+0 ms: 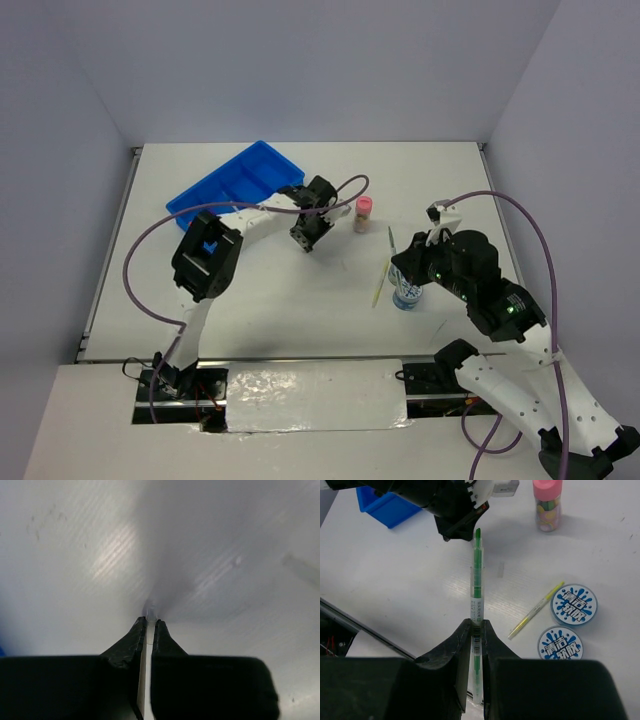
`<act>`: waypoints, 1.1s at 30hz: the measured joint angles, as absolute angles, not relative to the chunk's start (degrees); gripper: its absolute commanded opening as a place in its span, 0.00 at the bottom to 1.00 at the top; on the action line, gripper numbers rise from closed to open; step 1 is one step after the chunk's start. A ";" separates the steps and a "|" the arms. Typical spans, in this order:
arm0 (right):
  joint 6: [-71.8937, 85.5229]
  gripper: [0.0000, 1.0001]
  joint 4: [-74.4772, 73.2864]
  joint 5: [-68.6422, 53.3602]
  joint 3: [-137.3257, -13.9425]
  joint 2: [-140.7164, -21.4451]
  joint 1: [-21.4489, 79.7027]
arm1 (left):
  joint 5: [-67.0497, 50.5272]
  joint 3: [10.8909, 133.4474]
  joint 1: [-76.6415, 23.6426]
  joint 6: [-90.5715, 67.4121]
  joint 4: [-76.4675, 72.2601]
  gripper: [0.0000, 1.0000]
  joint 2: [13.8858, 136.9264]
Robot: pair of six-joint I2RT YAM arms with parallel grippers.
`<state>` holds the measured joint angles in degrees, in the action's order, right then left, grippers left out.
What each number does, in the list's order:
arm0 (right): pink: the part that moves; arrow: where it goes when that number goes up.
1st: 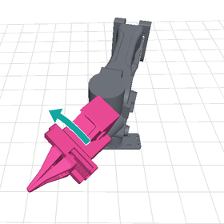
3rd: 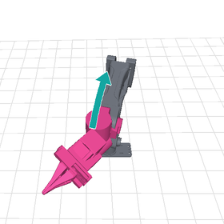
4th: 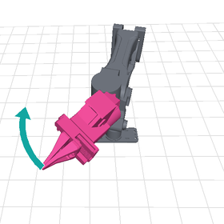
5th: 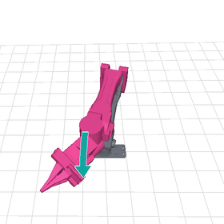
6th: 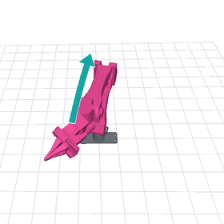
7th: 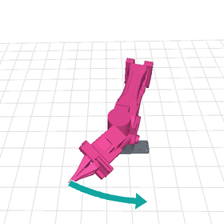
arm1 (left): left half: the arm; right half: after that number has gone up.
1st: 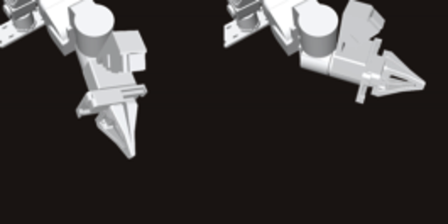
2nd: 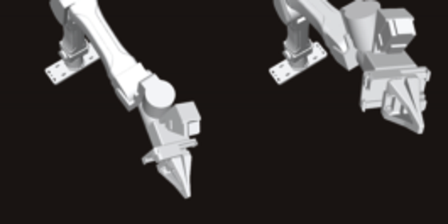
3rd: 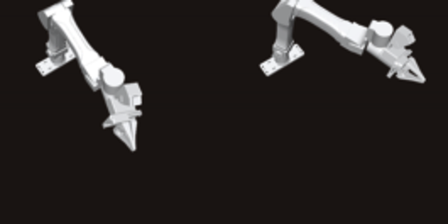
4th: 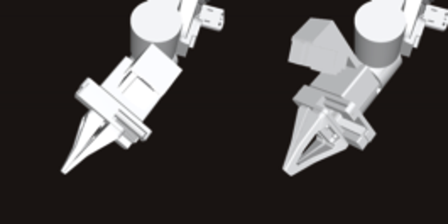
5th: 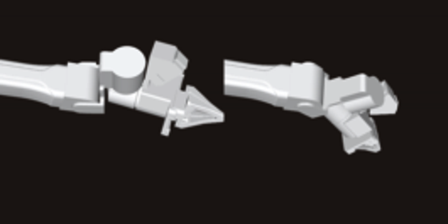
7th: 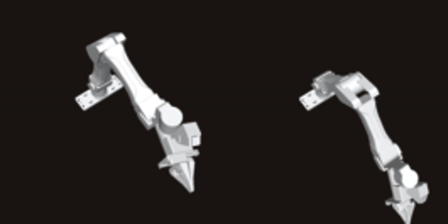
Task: Sort the stationery into containers
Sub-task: Close the pen cap on the pen.
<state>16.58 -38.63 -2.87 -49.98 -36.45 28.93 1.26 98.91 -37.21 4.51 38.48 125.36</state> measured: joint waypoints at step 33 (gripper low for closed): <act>30.57 0.00 5.23 -8.84 -29.36 -37.50 54.19 | -14.83 39.68 -36.27 -58.96 -35.57 0.00 55.96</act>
